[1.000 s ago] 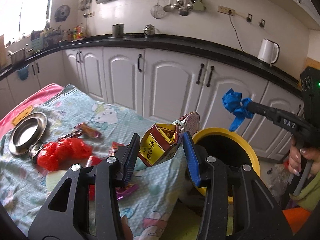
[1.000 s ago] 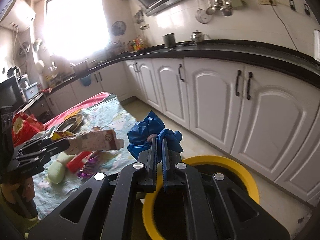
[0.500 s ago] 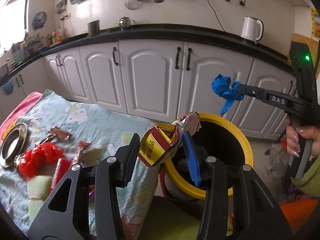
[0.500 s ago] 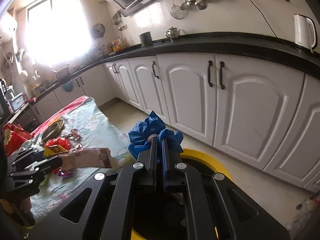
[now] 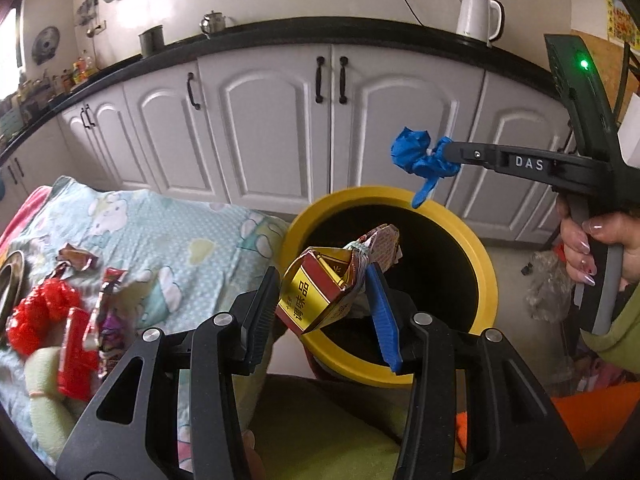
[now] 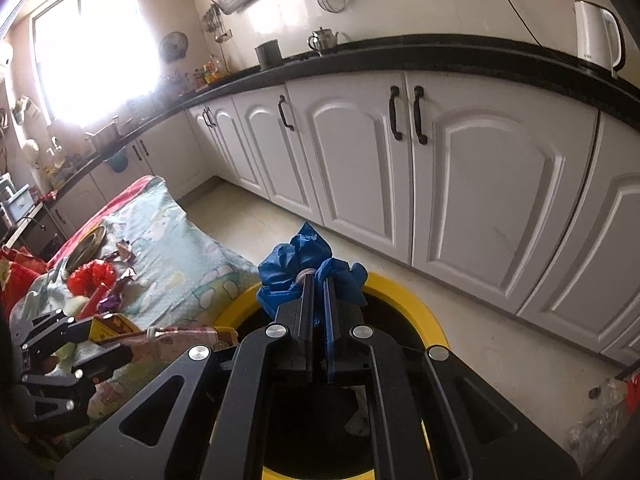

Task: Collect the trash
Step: 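Carry the snack box and blue gloves over the yellow bin with both tools, then open both tools to drop the snack box and gloves into the bin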

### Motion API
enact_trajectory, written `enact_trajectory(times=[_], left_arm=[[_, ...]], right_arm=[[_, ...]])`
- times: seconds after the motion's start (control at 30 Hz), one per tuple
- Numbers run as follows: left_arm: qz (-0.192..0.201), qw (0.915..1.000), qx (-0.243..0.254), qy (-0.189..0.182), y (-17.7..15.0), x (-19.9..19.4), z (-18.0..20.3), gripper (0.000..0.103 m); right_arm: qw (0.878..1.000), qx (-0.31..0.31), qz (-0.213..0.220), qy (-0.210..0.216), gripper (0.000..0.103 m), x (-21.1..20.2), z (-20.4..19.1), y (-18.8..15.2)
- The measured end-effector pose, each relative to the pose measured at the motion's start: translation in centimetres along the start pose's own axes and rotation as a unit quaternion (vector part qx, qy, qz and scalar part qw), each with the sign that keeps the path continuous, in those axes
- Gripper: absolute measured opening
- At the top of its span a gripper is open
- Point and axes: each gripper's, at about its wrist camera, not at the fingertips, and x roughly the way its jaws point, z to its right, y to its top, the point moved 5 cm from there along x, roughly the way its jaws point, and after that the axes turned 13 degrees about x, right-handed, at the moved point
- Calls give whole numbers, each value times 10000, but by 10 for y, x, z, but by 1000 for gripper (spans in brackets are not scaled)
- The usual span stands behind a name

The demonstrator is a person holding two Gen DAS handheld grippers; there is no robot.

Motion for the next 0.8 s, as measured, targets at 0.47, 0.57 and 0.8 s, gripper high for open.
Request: enact_trajectory(times=[0.47,0.57,0.8], left_arm=[[-299,9988,92,-373,-6,30,25,37],[-340,9984,90,-435,-6,35,27,37],[-382,9981,-59,-486,-7,41,26,45]], right_arm=[[9988,235,-414,-87,4,21,19,-14],[9985,276,-471,-67,4,23,21,-16],[9973,437,-596,-14,7,28,27,-19]])
